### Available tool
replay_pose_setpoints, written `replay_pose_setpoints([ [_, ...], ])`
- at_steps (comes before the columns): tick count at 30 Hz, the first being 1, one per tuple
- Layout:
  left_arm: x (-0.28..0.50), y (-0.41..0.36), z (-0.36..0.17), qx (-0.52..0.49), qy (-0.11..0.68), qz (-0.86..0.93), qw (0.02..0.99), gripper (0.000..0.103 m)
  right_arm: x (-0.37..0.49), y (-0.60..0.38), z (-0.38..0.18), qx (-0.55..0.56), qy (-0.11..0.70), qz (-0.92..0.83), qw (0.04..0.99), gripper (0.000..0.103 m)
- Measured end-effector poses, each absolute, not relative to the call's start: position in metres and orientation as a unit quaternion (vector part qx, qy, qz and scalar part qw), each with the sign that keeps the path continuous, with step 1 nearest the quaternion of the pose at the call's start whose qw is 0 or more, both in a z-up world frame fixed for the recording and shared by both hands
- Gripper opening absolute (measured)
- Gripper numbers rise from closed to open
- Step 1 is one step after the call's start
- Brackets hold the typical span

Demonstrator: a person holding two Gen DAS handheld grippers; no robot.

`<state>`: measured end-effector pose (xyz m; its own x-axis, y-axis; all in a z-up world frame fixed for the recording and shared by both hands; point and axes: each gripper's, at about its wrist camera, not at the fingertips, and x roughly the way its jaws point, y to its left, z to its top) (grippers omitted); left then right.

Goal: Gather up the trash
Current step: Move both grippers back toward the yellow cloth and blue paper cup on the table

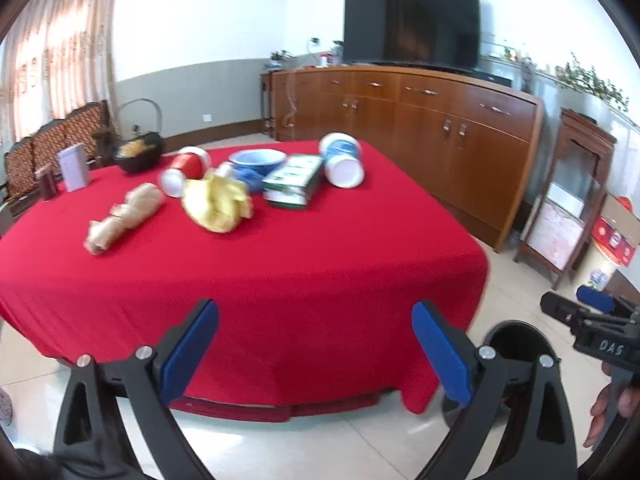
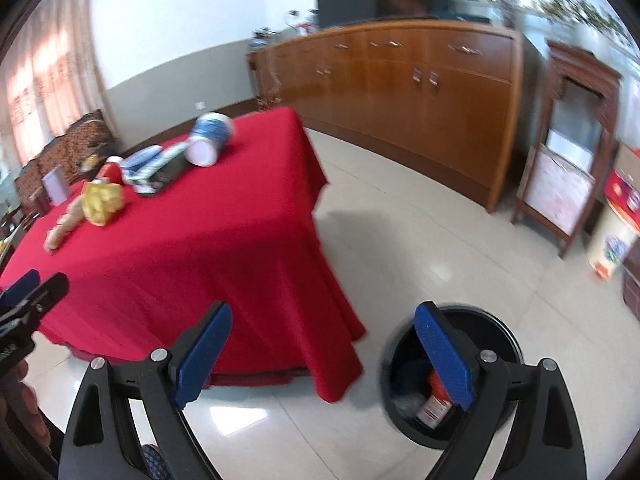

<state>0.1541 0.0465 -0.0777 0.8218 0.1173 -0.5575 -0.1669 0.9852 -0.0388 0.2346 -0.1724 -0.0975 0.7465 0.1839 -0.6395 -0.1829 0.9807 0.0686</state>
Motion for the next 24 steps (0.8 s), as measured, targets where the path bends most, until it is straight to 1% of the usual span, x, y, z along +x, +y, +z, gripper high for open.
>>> replay_pose_setpoints([
  [14,0.156,0.131,-0.068,-0.063,0.265,0.134,0.953,0.098,0.264,-0.063,-0.069,-0.048,0.316,0.166,0.933,0.094],
  [24,0.2,0.147,-0.061,-0.068,0.258,0.138,0.954,0.098,0.31,-0.034,-0.056,-0.057,0.31,0.168,0.934,0.094],
])
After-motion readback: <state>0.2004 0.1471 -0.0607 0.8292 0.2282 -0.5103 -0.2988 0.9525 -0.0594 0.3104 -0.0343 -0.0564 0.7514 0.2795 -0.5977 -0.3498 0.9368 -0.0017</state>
